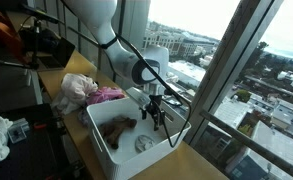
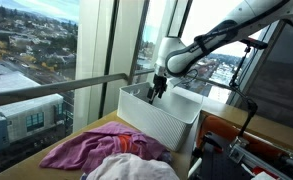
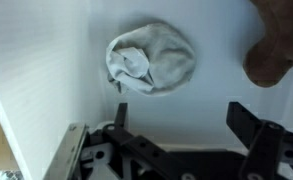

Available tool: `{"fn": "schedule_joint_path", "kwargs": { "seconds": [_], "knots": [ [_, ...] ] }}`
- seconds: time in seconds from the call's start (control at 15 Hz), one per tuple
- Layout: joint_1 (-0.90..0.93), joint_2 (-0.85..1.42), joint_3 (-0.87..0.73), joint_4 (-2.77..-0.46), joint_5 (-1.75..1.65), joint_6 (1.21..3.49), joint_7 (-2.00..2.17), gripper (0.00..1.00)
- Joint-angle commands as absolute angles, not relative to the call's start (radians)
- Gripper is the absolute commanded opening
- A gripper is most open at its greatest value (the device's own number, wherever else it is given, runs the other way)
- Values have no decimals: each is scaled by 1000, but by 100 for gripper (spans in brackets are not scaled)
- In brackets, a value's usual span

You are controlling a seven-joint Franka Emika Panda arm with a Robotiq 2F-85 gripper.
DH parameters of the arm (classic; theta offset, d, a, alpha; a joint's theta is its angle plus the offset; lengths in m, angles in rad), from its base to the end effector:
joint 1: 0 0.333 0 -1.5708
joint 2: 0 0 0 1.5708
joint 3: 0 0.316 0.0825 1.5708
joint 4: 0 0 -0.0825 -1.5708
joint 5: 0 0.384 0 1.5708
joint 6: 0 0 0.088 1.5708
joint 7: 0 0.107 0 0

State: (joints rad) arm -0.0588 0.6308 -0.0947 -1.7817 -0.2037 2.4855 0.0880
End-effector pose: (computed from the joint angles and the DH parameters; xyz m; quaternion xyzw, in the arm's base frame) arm 0.6592 -0.0958 0.2093 0.9946 -0.0318 0.0330 0.0935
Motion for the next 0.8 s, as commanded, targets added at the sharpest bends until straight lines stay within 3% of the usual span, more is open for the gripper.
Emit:
{"fn": "schedule_joint_path", "kwargs": {
  "seconds": [0.0, 0.47, 0.53, 0.73],
  "knots": [
    [-44, 751, -137, -1713, -236, 2530, 64, 100],
    [-49, 903, -157, -1621, -215, 2524, 57, 100],
    [-52, 910, -154, -1614, -211, 2521, 54, 83],
    [-55, 901, -155, -1611, -205, 2518, 57, 57]
  ]
}}
